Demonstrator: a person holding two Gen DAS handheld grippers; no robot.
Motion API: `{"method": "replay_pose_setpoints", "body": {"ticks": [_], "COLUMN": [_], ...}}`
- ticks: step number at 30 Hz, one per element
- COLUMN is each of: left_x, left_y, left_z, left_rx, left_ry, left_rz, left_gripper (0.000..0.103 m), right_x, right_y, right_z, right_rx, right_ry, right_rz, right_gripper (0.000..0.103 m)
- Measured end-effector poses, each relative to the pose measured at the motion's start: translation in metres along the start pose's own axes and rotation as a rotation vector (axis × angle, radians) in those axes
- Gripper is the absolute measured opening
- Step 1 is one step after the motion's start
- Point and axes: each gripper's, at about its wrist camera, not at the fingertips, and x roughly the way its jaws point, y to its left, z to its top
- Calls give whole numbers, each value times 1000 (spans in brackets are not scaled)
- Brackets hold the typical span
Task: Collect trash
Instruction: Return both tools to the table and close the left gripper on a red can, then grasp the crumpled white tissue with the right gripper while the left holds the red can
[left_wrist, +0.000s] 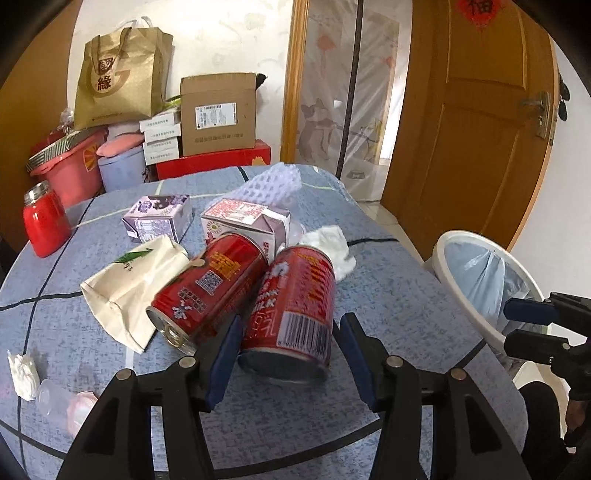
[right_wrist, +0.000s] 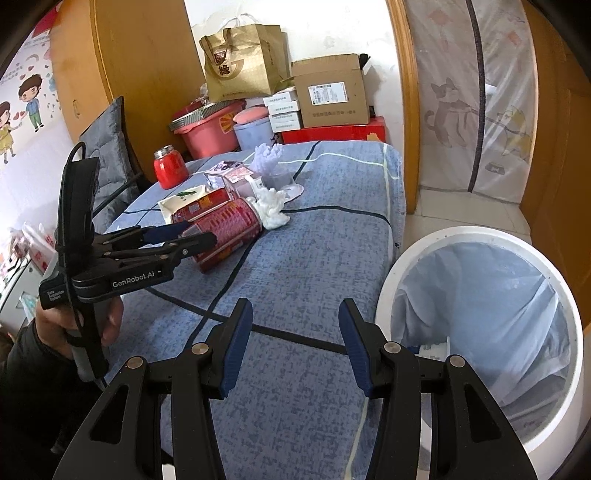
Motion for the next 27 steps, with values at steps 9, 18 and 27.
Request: {"method": "replay_pose_setpoints", "body": {"ticks": [9,18,27], "left_x": [12,-14,-40], "left_y": [-3,-3,4], "left_z": [-1,-13,-27], "left_rx": [-34,-82,-137], "left_ry": [53,-11,-37], "left_rz": [9,-10,-3], "left_gripper": [53,53,53], "right_x": [1,7,36], "right_y": [1,5,20], "right_z": [1,10,32], "right_rx": [2,-8,-61], "right_ry": [-1,-1,17], "right_rz": [-9,-21,-12], "right_gripper": [50,50,50]}}
